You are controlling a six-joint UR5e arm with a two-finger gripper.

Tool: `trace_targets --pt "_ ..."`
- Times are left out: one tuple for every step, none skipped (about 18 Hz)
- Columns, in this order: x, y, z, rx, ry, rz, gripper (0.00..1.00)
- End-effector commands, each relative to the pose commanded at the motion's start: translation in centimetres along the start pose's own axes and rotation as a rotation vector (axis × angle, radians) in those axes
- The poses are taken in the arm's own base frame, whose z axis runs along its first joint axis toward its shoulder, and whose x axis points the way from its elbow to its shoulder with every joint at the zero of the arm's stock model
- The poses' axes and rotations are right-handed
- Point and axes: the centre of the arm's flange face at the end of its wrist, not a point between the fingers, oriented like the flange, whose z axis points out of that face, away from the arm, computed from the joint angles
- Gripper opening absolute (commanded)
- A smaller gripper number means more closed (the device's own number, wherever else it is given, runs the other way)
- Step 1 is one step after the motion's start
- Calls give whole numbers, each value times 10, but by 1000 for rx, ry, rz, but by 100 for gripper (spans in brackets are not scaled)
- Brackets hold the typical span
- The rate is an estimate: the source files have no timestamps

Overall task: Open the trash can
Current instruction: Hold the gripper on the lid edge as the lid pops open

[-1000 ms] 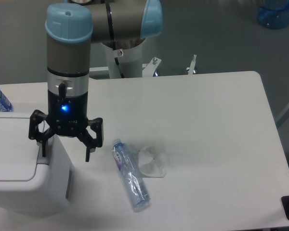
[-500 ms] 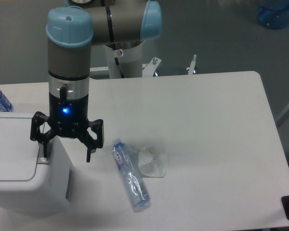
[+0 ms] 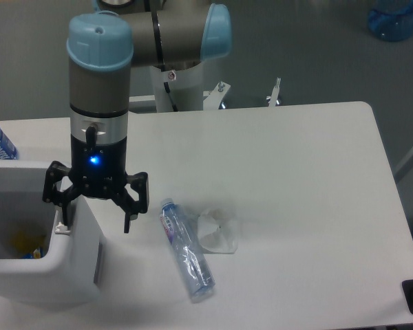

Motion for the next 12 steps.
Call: trace_targets --pt "0 -6 -7 19 -5 9 100" --pt "-4 -11 -12 31 -11 21 100" --pt "-12 -15 -19 43 -28 27 100" --pt "-28 -17 -24 47 -72 29 100" --pt "-41 -17 -27 37 -133 38 100" --pt "-48 -16 -28 18 -195 60 100" --pt "-58 -12 -28 -10 -254 85 100" --pt "-66 -10 -30 -34 -301 117 100" --pt "-74 -7 -30 -53 -328 145 100" --pt "-81 -5 -30 -73 -339 169 100" --pt "-91 -2 -28 -96 -341 178 100" --pt "-104 1 -31 -116 -346 171 100"
